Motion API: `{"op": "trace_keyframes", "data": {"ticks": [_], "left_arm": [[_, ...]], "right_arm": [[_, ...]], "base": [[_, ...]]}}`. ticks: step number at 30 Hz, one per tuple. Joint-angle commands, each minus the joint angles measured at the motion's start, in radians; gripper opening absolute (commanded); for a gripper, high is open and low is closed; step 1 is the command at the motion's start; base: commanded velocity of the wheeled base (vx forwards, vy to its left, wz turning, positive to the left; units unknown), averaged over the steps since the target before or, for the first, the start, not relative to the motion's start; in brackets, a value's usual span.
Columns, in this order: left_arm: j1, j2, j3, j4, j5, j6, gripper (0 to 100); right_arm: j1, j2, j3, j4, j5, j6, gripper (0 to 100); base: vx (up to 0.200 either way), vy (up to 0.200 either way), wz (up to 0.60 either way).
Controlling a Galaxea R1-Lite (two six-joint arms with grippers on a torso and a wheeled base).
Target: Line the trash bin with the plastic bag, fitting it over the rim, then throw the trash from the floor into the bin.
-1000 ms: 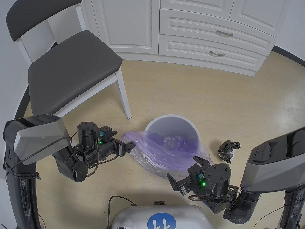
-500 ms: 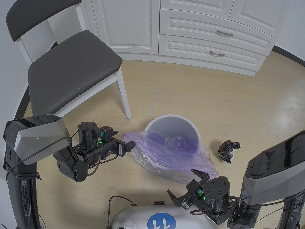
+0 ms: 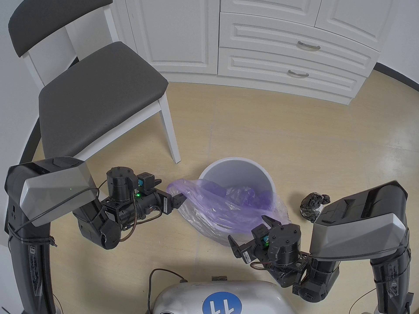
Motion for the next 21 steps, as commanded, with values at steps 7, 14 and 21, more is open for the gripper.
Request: {"op": "trace_keyframes", "data": {"ticks": [7,14,21], "left_arm": [[0.001,0.000,-0.001,-0.002,0.000,0.001,100],[0.000,-0.001,0.003,-0.002,0.000,0.005,100],[0.000,-0.001,0.003,-0.002,0.000,0.005,100]], "right_arm": [[-0.060,0.034,-0.086,-0.018,0.009,0.048,100],[-0.103,0.043,-0.180,-0.018,0.038,0.114,100],[-0.111,0.061,-0.210,-0.018,0.038,0.134,0]], "base": [[0.000,0.000,0.00],[0.000,0.000,0.00],[0.000,0.000,0.00]]}}
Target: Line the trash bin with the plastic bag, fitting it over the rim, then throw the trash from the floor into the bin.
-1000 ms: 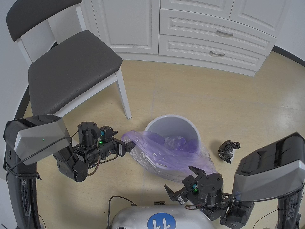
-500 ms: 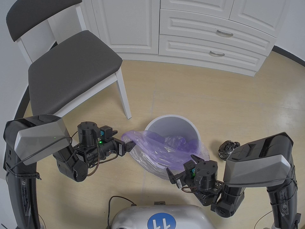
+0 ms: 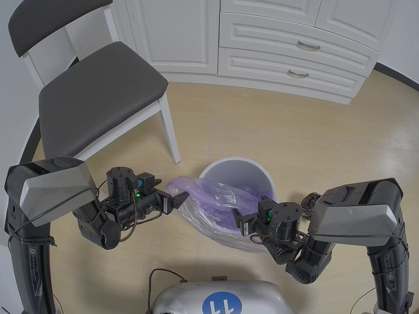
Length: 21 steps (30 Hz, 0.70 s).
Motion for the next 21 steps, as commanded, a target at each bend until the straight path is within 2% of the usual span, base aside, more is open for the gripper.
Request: {"op": "trace_keyframes", "data": {"ticks": [1,12,17,21], "left_arm": [[0.000,-0.001,0.001,-0.002,0.000,-0.001,100],[0.000,0.010,-0.002,-0.034,0.000,-0.002,100],[0.000,0.014,-0.004,-0.056,-0.001,-0.004,100],[-0.003,0.025,-0.001,-0.088,-0.001,-0.002,100]], "right_arm": [[-0.004,0.012,-0.012,-0.018,0.000,0.005,0],[-0.020,-0.003,-0.034,-0.018,0.002,0.021,0],[-0.048,0.015,-0.144,-0.018,-0.011,0.048,0],[-0.100,0.067,-0.321,-0.018,-0.018,0.056,0]], "base": [[0.000,0.000,0.00],[0.000,0.000,0.00],[0.000,0.000,0.00],[0.000,0.000,0.00]]}}
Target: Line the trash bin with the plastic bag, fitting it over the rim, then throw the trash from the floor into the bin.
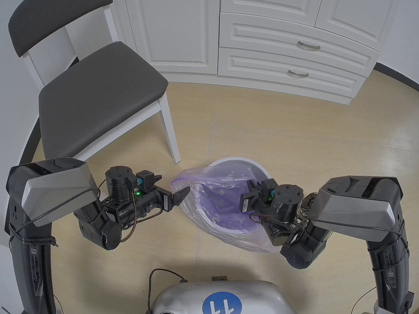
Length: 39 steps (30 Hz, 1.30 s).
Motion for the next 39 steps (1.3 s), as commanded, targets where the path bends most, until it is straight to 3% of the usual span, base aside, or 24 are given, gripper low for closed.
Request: {"op": "trace_keyframes", "data": {"ticks": [1,7,13,25,39], "left_arm": [[-0.003,0.015,0.002,-0.026,0.000,0.000,100],[-0.017,0.004,0.013,-0.027,0.000,-0.001,100],[-0.024,0.006,0.027,-0.061,0.001,0.000,100],[-0.031,0.003,0.027,-0.063,0.001,0.000,100],[-0.049,0.000,0.050,-0.090,0.001,0.002,100]], "right_arm": [[-0.052,0.054,-0.156,-0.018,-0.011,0.011,0],[-0.147,0.156,-0.437,0.011,-0.040,0.014,0],[-0.182,0.221,-0.598,0.014,-0.041,0.041,0],[-0.143,0.251,-0.644,0.009,-0.058,0.087,0],[-0.075,0.248,-0.675,0.008,-0.176,0.080,0]], "base": [[0.000,0.000,0.00],[0.000,0.000,0.00],[0.000,0.000,0.00],[0.000,0.000,0.00],[0.000,0.000,0.00]]}}
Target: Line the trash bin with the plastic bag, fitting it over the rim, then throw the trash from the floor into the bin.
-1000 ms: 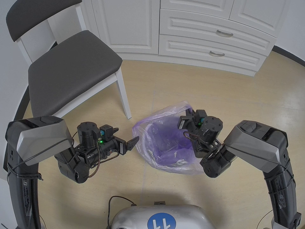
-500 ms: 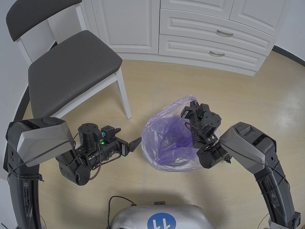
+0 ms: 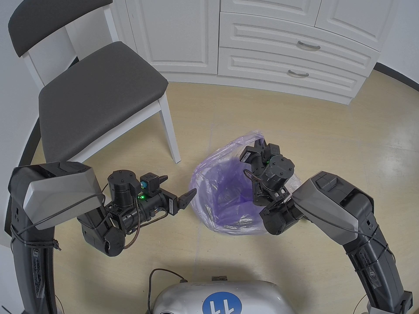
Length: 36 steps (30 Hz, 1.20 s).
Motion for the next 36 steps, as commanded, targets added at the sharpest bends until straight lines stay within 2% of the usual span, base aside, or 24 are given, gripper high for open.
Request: {"op": "trace_keyframes", "data": {"ticks": [1,4,10,19,23,30,31,33,36], "left_arm": [[-0.008,-0.003,0.009,-0.002,0.002,0.001,100],[-0.010,-0.014,0.016,-0.002,0.000,0.001,100],[-0.017,-0.027,0.028,-0.002,0.000,0.001,100],[-0.017,-0.033,0.032,-0.002,0.002,0.003,100],[-0.023,-0.030,0.041,-0.005,0.000,0.003,100],[-0.037,-0.058,0.114,-0.089,0.000,-0.007,100],[-0.046,-0.069,0.134,-0.088,0.002,-0.008,100],[-0.059,-0.070,0.150,-0.089,0.022,-0.014,100],[-0.069,-0.075,0.156,-0.099,0.069,-0.031,100]], "right_arm": [[0.023,-0.006,0.007,-0.004,-0.018,-0.005,0],[0.046,-0.038,0.066,-0.024,-0.019,-0.042,0],[0.116,-0.081,0.208,-0.024,-0.018,-0.051,0],[0.082,-0.089,0.224,-0.024,-0.015,-0.063,0],[0.093,-0.135,0.432,-0.024,0.001,-0.174,0],[0.104,-0.276,0.497,-0.024,0.041,-0.215,0],[0.095,-0.308,0.492,0.041,0.050,-0.250,0],[0.084,-0.342,0.492,0.157,0.053,-0.255,0],[0.081,-0.359,0.481,0.240,0.059,-0.253,0]], "base": [[0.000,0.000,0.00],[0.000,0.000,0.00],[0.000,0.000,0.00],[0.000,0.000,0.00],[0.000,0.000,0.00],[0.000,0.000,0.00],[0.000,0.000,0.00],[0.000,0.000,0.00],[0.000,0.000,0.00]]}}
